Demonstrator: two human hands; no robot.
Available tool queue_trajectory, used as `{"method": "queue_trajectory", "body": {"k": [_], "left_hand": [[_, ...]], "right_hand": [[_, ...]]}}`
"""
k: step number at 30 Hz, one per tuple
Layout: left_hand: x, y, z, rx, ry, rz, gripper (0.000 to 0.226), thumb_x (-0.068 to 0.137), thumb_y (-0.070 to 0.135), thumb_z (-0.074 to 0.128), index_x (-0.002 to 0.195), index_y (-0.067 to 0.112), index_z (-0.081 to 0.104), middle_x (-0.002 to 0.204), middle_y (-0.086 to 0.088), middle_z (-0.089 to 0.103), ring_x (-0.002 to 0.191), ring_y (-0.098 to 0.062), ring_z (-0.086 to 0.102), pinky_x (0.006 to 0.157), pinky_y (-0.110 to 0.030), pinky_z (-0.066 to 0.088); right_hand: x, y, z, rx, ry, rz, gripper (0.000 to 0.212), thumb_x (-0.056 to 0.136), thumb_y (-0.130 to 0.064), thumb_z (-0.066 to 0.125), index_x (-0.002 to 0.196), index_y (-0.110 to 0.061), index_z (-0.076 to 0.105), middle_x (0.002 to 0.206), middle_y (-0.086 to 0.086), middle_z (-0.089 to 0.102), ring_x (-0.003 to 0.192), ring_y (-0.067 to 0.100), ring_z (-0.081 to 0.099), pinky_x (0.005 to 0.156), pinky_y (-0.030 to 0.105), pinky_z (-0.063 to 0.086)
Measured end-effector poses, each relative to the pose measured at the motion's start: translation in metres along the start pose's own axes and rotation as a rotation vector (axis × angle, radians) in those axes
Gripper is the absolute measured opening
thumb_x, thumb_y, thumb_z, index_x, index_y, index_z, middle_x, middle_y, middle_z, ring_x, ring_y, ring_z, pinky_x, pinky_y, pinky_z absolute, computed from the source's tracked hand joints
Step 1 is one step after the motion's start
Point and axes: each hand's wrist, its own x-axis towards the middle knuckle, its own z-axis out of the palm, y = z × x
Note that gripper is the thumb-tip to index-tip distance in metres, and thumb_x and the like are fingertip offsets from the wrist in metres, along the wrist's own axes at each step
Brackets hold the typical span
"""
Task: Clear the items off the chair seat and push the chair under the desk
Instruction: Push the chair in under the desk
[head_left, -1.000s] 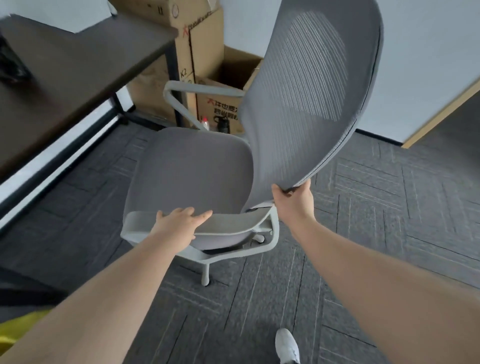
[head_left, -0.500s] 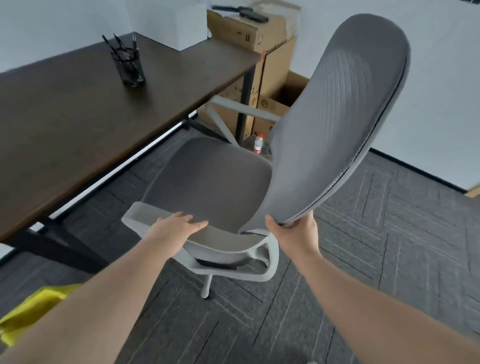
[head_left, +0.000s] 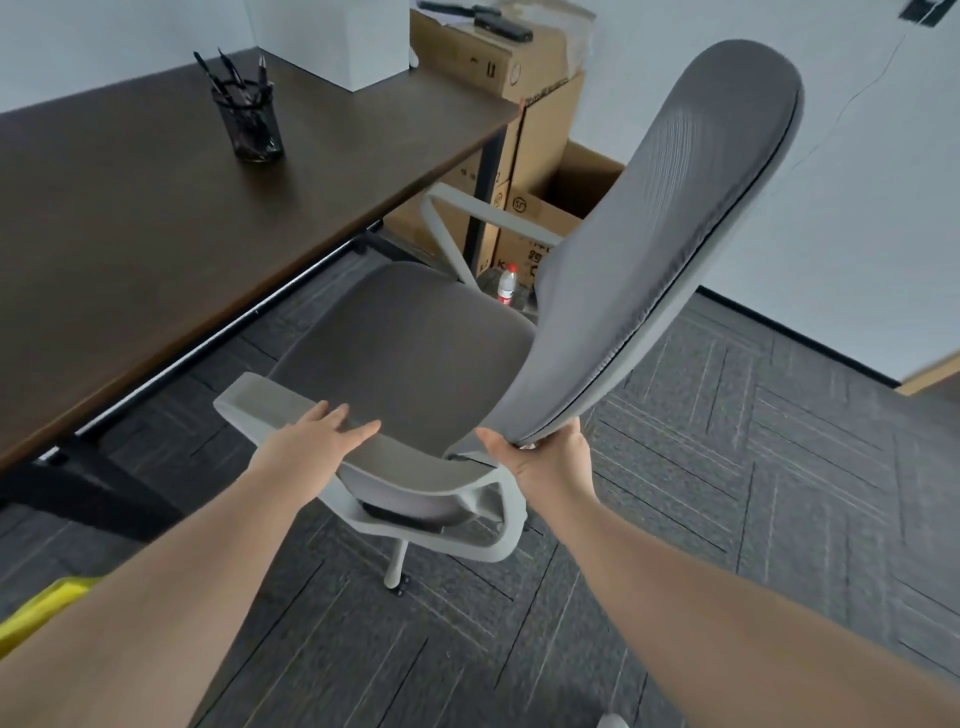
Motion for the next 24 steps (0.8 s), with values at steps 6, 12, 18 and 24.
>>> {"method": "queue_trajectory", "body": {"k": [6, 12, 18, 24], "left_hand": [[0.001, -0.017, 0.003, -0.064, -0.041, -0.071, 0.075, 0.098, 0.008, 0.040, 0.149, 0.038, -0.006, 0.162, -0.003, -0.006, 0.149, -0.028, 0.001, 0.108, -0.045, 0.042], [-0.007, -0.023, 0.007, -0.101, -0.107, -0.119, 0.071, 0.100, 0.023, 0.038, 0.148, 0.038, -0.012, 0.161, 0.003, -0.015, 0.149, -0.028, -0.006, 0.111, -0.050, 0.037], [-0.013, -0.031, 0.006, -0.088, -0.122, -0.102, 0.069, 0.100, 0.030, 0.035, 0.148, 0.038, -0.015, 0.160, 0.005, -0.017, 0.149, -0.025, -0.007, 0.112, -0.050, 0.036], [-0.015, -0.033, 0.004, -0.026, -0.111, -0.081, 0.068, 0.100, 0.034, 0.034, 0.148, 0.038, -0.015, 0.161, 0.004, -0.015, 0.149, -0.025, -0.004, 0.112, -0.047, 0.037]], "right_hand": [[-0.003, -0.021, 0.022, 0.020, -0.051, 0.003, 0.075, 0.065, -0.038, 0.085, 0.118, -0.009, 0.041, 0.079, -0.017, 0.050, 0.086, 0.012, 0.052, 0.076, 0.024, 0.043], [-0.011, -0.032, 0.051, 0.002, -0.107, 0.007, 0.072, 0.067, -0.041, 0.083, 0.116, -0.009, 0.042, 0.093, -0.002, 0.063, 0.101, 0.022, 0.062, 0.083, 0.033, 0.053], [-0.014, -0.038, 0.063, 0.061, -0.086, 0.039, 0.057, 0.080, -0.027, 0.075, 0.117, -0.005, 0.038, 0.065, -0.017, 0.043, 0.057, -0.006, 0.043, 0.071, 0.022, 0.042], [-0.011, -0.041, 0.066, 0.040, -0.081, 0.031, 0.062, 0.080, -0.030, 0.074, 0.120, -0.003, 0.036, 0.072, -0.016, 0.040, 0.065, 0.001, 0.046, 0.071, 0.022, 0.040]]}}
